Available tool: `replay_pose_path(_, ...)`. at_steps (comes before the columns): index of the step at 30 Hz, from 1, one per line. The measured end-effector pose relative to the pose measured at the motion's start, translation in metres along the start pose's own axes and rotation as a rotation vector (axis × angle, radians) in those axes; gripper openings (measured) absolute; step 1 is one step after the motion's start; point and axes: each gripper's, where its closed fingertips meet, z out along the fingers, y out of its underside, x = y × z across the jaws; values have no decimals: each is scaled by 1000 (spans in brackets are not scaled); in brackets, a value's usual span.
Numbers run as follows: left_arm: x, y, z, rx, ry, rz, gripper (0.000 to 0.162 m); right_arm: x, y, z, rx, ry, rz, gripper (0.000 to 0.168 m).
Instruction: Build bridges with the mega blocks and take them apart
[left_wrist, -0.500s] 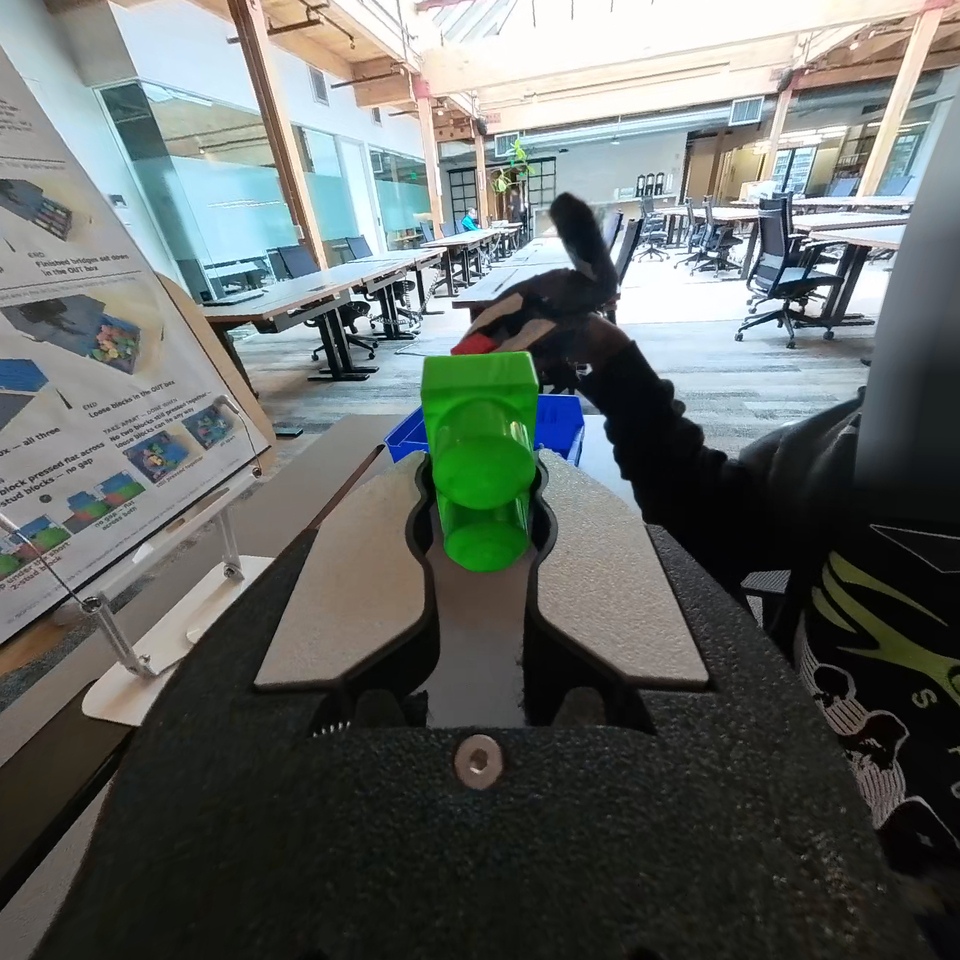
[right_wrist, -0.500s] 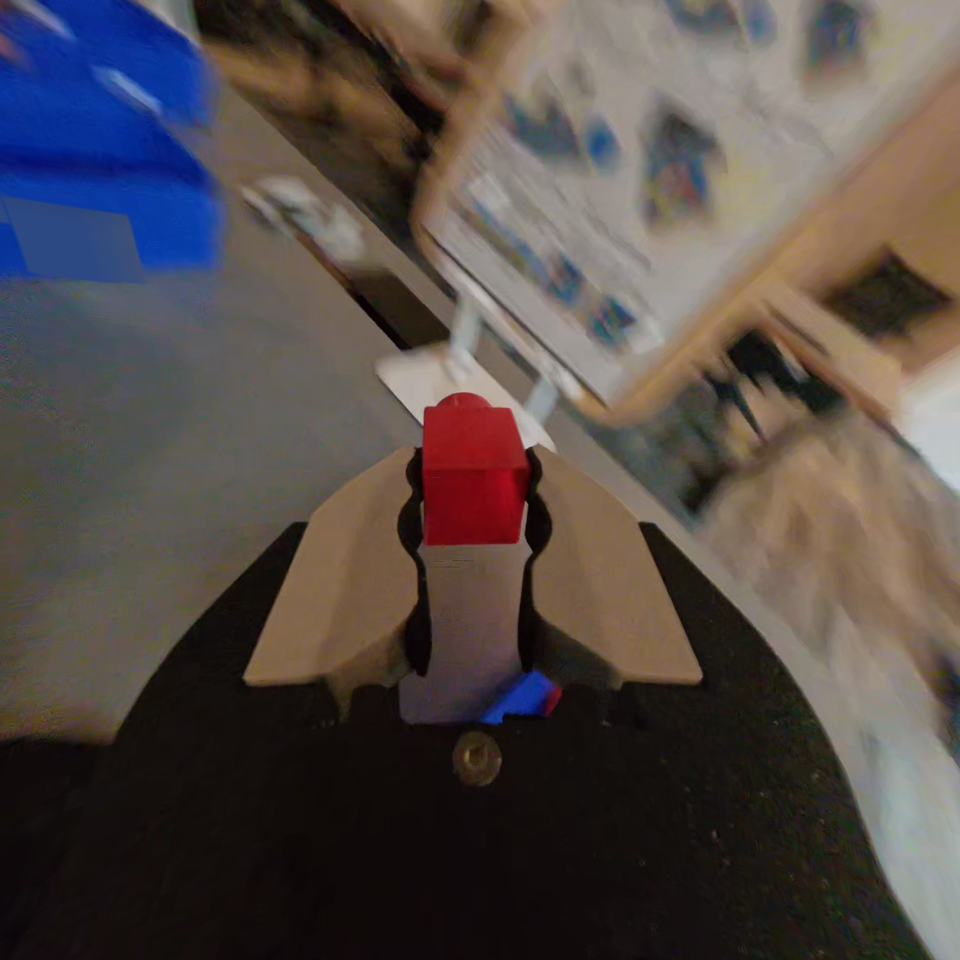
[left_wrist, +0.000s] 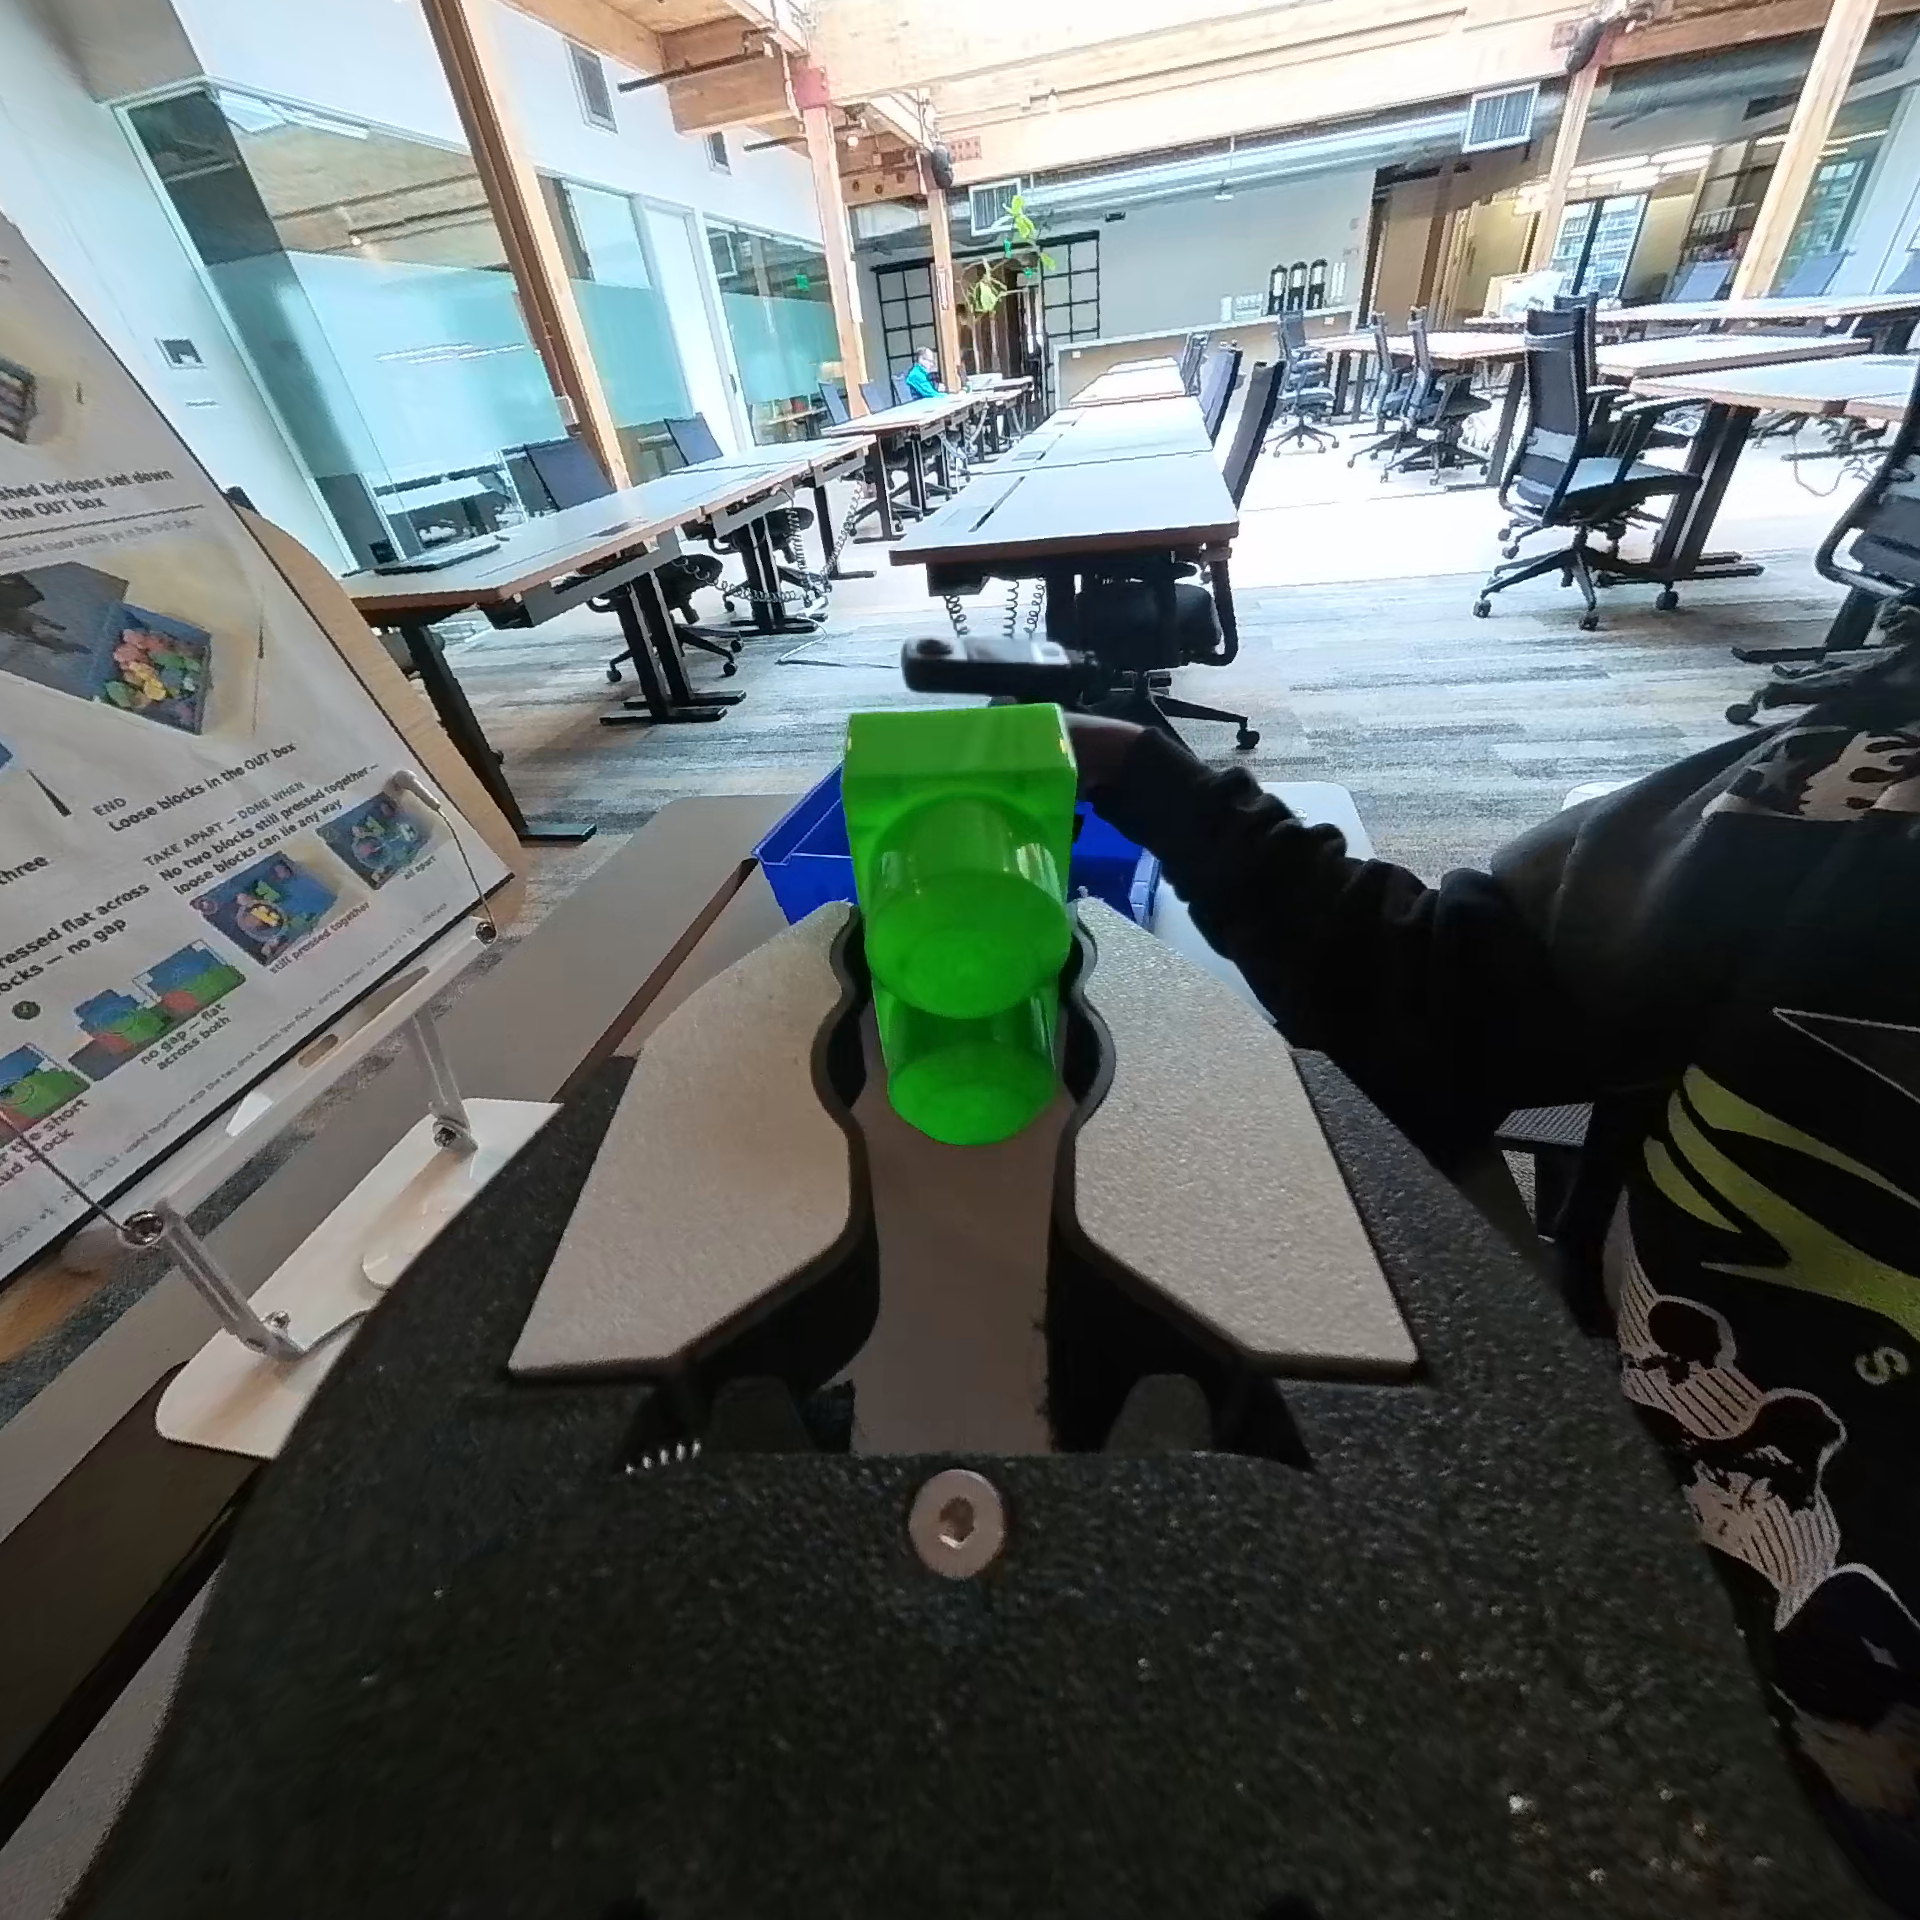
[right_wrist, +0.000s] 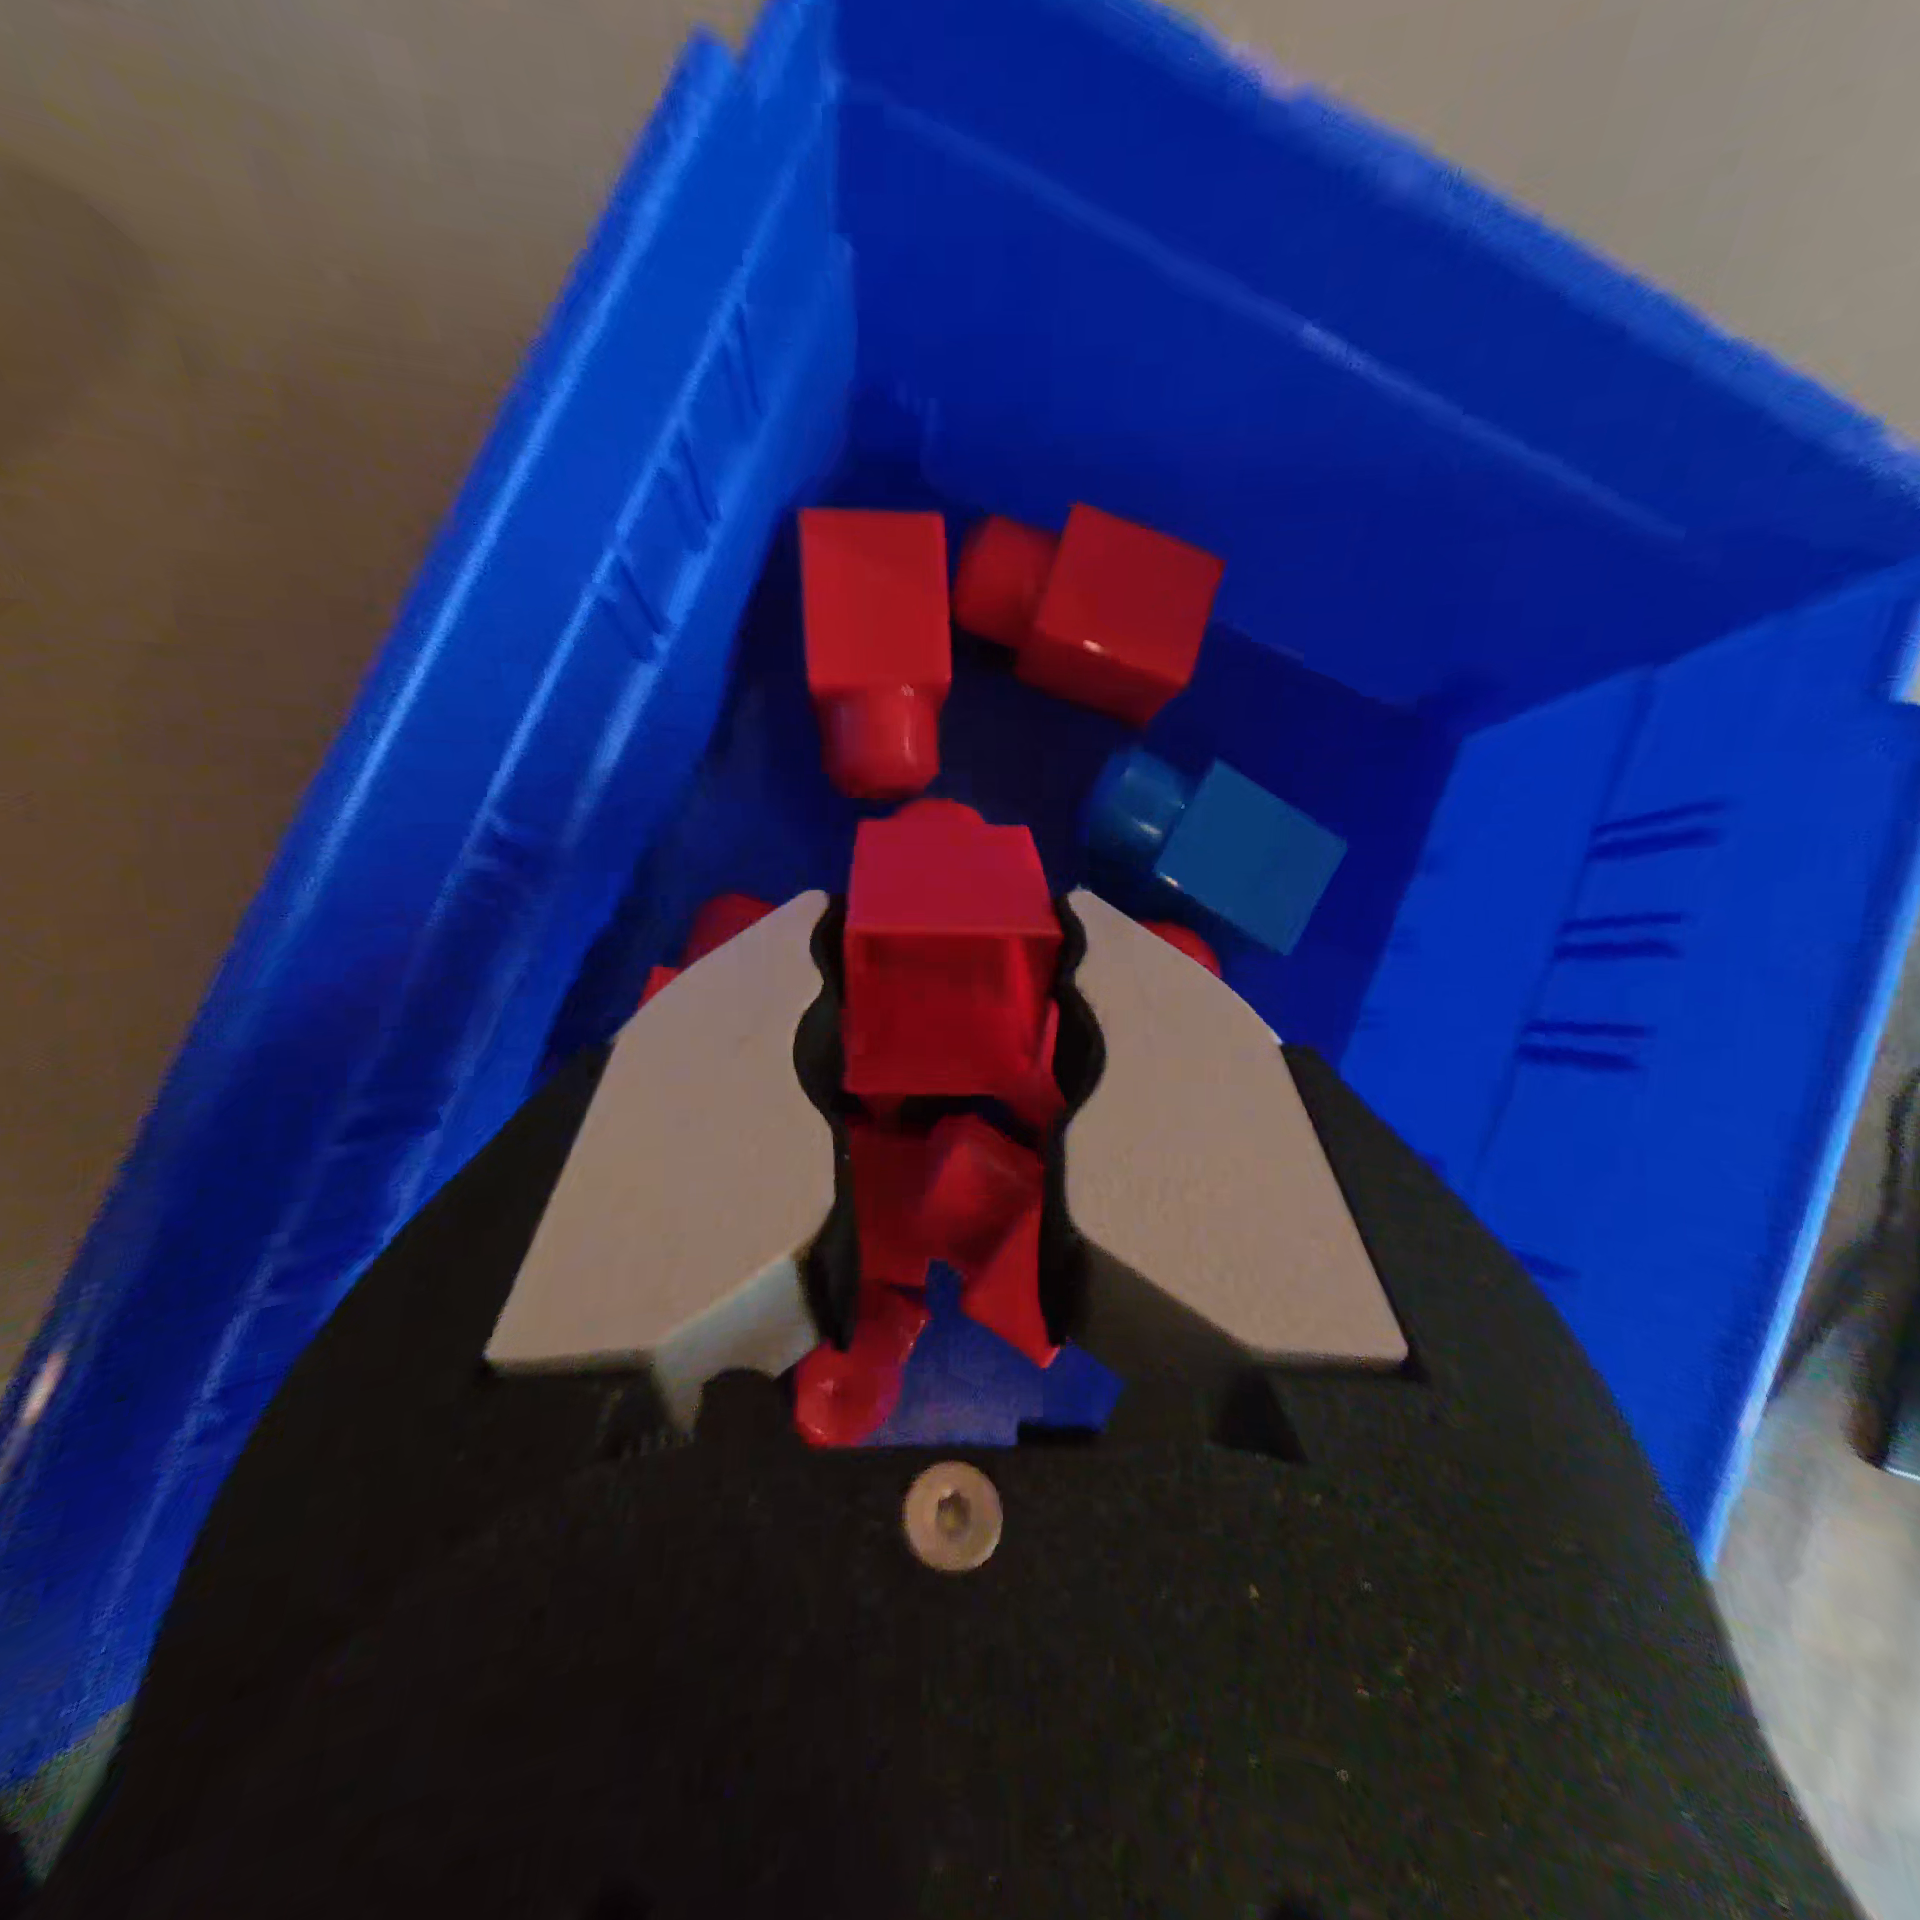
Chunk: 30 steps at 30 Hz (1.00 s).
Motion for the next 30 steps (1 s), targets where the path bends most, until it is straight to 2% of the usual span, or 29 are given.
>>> replay_pose_path(2, 0, 0, 1, 0, 2, -1, 35, 0, 2, 4, -21, 15, -36, 38)
replay_pose_path(6, -2, 3, 2, -13, -2, 2, 35, 7, -3, -7, -2, 64, -16, 52)
replay_pose_path(9, -1, 5, 5, -17, 10, -2, 35, 4, -21, -36, 103, 74, -16, 53)
replay_pose_path(12, 2, 7, 10, -32, 28, 2, 35, -17, -57, -81, 284, 54, -41, 51)
replay_pose_path(15, 7, 11, 16, -54, 51, 9, 35, -74, -104, -137, 542, -76, -153, 49)
replay_pose_path(18, 14, 15, 25, -83, 86, 24, 35, -165, -139, -196, 802, -329, -360, 48)
replay_pose_path(20, 20, 19, 31, -107, 110, 34, 35, -232, -145, -228, 915, -537, -509, 50)
replay_pose_path(22, 25, 23, 39, -134, 131, 42, 35, -287, -141, -247, 955, -716, -625, 54)
replay_pose_path(25, 33, 28, 49, -165, 166, 52, 35, -342, -135, -256, 961, -864, -726, 58)
replay_pose_path(30, 42, 35, 61, -204, 204, 63, 35, -380, -128, -254, 932, -988, -773, 58)
